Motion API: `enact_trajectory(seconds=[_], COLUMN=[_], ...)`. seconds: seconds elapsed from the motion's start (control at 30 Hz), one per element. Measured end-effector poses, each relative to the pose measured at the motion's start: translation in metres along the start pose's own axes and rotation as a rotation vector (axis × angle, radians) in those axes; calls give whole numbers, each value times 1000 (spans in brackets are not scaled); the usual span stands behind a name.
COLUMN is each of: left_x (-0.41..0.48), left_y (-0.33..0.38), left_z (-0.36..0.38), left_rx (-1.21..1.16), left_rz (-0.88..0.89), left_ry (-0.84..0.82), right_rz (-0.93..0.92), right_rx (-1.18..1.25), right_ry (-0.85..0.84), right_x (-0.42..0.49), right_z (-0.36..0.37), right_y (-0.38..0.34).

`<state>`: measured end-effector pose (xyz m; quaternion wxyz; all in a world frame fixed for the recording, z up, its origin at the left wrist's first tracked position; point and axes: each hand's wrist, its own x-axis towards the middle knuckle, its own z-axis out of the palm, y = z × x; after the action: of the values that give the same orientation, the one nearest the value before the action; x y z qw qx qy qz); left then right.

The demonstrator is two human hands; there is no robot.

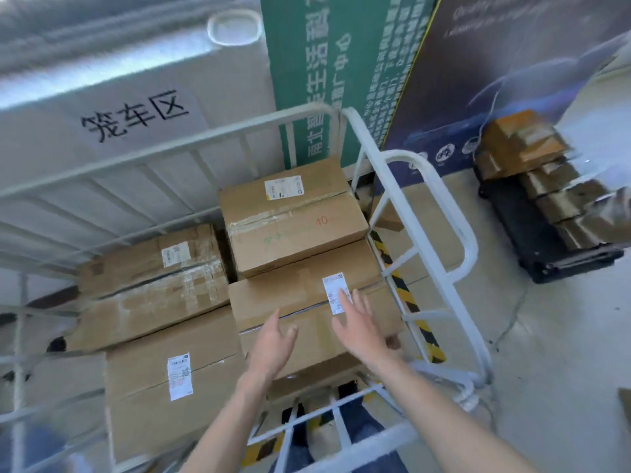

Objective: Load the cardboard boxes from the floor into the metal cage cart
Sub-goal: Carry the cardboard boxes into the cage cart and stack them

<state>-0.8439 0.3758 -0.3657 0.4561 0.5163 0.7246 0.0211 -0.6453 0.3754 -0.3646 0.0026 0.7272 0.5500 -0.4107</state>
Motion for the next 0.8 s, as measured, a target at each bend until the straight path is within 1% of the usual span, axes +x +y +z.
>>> enact_trajectory(seconds=[0.17,0.27,0.37,0.5,0.6,0.7,0.8], left_x=[-67,-97,-120,-147,-169,-197,-228], left_y=[26,39,62,107,146,188,231], left_z=[-22,-25,-22,2,36,84,148], left_rx=[16,65,93,114,214,264,314], left_rz=[154,260,392,506,597,688,756], left_ry=[7,-4,-30,-102,-138,-200,-299], right_rz=[-10,-3,44,107,163,251,356], right_rx=[100,119,129,194,246,309,403], right_ry=[101,162,212,322,402,483,557], right_x=[-78,-116,-148,-185,-212,-243,-280], right_z=[-16,-17,-21,-39,-58,-81,-100], right_y=[-36,-39,-27,11,52,106,172])
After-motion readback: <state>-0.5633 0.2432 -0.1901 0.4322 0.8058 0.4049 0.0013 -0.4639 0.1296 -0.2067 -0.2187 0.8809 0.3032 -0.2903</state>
